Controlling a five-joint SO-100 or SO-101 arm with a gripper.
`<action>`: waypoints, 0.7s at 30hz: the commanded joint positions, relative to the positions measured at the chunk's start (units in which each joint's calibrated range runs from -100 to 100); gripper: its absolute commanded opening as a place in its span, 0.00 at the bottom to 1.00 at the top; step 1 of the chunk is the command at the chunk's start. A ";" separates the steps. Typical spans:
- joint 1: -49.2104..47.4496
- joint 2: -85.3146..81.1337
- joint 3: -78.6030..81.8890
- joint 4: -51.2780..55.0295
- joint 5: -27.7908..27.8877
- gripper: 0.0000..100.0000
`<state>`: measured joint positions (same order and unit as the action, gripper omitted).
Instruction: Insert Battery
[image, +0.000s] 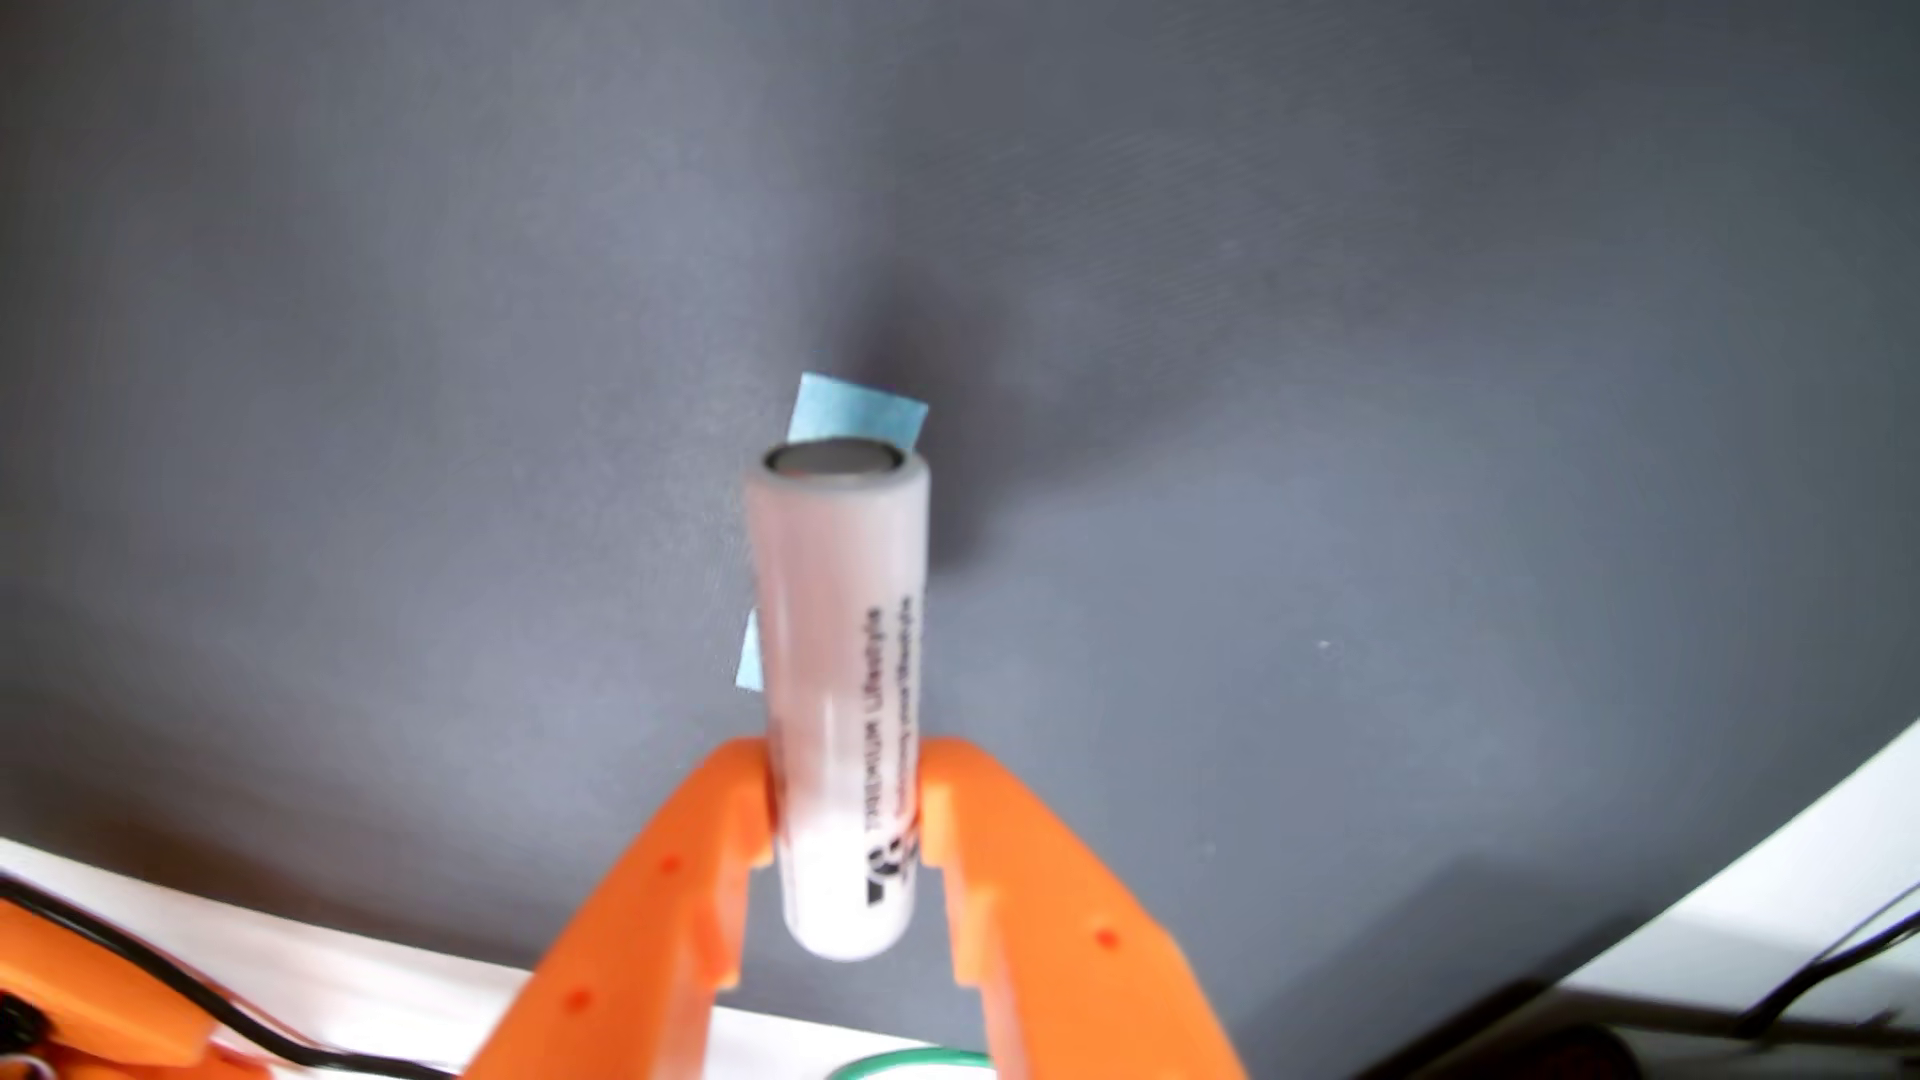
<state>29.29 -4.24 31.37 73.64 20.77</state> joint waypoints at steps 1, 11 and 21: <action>-0.25 -2.47 -1.52 0.53 -5.68 0.02; -5.21 -3.97 -1.34 1.38 -9.03 0.02; -14.30 -4.05 -0.98 1.13 -16.70 0.02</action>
<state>17.08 -6.32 31.37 74.64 5.44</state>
